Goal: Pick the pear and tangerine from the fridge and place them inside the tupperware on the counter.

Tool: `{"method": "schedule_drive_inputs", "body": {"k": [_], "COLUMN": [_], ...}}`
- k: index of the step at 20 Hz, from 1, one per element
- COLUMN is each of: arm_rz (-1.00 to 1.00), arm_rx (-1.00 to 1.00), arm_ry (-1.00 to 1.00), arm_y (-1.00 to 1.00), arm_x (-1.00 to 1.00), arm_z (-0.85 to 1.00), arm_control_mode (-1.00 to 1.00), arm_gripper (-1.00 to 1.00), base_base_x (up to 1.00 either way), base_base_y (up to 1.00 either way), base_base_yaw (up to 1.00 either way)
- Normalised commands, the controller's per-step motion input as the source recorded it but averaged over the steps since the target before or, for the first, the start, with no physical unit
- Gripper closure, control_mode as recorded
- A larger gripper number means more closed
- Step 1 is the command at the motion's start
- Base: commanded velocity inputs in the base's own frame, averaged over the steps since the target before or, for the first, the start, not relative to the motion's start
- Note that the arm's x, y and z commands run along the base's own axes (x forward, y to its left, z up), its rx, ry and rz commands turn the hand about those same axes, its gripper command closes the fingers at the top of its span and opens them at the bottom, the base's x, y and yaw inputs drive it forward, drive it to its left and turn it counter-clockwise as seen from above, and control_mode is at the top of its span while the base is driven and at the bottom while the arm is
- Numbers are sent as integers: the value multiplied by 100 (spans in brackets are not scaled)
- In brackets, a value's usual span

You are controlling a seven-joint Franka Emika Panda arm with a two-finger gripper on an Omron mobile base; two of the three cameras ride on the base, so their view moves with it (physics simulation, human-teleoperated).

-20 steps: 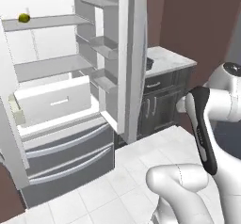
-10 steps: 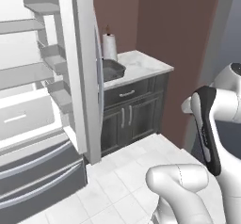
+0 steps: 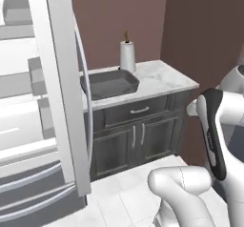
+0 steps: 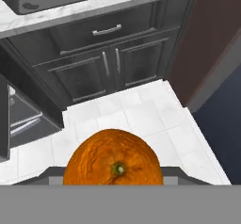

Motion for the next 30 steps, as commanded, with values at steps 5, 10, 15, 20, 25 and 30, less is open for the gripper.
{"method": "schedule_drive_inputs", "body": {"k": [5, 10, 15, 20, 25, 30], "arm_rz": [0, 0, 0, 0, 0, -9], "arm_rx": [0, 0, 0, 0, 1, 0], "arm_ry": [0, 0, 0, 0, 3, 21], "arm_y": [0, 0, 0, 0, -4, -14], "arm_x": [0, 0, 0, 0, 14, 61], "arm_z": [0, 0, 0, 0, 0, -9], "arm_control_mode": [100, 100, 100, 100, -100, -100], "arm_gripper": [100, 100, 100, 100, 100, 100], "base_base_x": [85, 86, 83, 76, 56, 0], "base_base_y": [-44, -33, -34, -33, -20, 0], "base_base_yaw": [44, 61, 56, 26, 0, 0]}}
